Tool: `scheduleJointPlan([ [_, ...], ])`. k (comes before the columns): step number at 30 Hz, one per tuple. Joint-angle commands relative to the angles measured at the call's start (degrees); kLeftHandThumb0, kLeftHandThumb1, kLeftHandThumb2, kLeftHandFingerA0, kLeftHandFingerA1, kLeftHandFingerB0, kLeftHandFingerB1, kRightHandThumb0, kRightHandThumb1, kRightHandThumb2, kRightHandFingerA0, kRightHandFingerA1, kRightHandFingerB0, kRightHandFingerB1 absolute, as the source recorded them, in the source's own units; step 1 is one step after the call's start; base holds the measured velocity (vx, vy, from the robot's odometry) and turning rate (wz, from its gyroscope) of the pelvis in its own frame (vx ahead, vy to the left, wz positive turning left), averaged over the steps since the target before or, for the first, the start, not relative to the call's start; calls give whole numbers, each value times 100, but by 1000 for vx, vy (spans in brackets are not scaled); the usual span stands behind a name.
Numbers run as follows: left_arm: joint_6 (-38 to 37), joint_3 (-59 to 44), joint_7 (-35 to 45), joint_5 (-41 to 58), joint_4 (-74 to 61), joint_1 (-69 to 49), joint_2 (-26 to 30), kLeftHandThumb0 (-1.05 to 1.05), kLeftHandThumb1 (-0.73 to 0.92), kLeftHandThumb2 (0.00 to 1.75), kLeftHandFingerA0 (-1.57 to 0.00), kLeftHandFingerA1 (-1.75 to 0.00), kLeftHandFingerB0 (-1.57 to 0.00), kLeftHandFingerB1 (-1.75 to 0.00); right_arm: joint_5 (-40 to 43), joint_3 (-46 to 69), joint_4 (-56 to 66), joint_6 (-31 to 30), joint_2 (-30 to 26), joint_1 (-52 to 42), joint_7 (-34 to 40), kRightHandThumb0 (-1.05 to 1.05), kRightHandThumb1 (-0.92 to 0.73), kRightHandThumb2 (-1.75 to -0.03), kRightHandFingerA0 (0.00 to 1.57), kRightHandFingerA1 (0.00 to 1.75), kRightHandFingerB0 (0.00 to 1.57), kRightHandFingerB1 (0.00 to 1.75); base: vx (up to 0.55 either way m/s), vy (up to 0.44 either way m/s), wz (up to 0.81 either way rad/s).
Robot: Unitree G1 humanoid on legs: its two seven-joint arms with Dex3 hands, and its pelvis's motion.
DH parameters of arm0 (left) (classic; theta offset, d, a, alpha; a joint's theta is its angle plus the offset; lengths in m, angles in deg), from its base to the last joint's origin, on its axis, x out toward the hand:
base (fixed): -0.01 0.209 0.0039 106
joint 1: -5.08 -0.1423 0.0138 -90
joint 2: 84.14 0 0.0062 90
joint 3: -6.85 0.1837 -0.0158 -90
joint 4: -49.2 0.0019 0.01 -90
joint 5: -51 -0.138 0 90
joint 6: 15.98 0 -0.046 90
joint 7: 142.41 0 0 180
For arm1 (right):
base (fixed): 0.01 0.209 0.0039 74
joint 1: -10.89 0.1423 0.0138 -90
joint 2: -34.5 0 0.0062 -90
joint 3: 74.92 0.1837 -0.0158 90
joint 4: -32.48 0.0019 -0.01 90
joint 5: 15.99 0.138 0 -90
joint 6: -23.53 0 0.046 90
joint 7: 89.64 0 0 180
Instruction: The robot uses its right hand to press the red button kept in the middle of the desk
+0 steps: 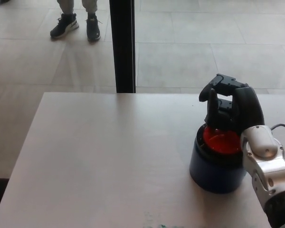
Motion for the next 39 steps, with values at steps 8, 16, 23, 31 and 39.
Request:
scheduleJointPlan([
  [8, -170, -71, 41, 150, 126, -26, 36, -13, 74, 79, -83, -168, -75, -118, 357, 495, -468, 129, -109, 798, -111, -18, -53, -118, 96, 175, 79, 152, 0, 0, 0],
  [16, -213, -90, 105, 175, 90, -221, 12, -11, 74, 83, -85, -169, -73, -119, 749, 1070, -574, 152, -293, 2022, -281, -18, -37, -141, 101, 175, 84, 152, 0, 0, 0],
  [23, -213, -87, 68, 155, 124, -227, 57, -13, 64, 104, -115, -136, -79, -102, 921, 1427, -52, -145, -1014, 2259, -684, -15, -46, -136, 95, 175, 79, 152, 0, 0, 0],
  [31, -190, -143, 65, 203, 46, -274, 44, -14, 63, 104, -113, -134, -79, -101, 932, 1828, 230, -226, -2669, 1445, -1188, -13, -60, -112, 95, 175, 80, 141, 0, 0, 0],
  [39, -227, -157, 42, 179, 110, -232, 25, -9, 74, 83, -80, -166, -74, -117, 1111, 2610, 296, -20, -3680, -4, -1172, -24, -57, -113, 123, 143, 86, 118, 0, 0, 0],
])
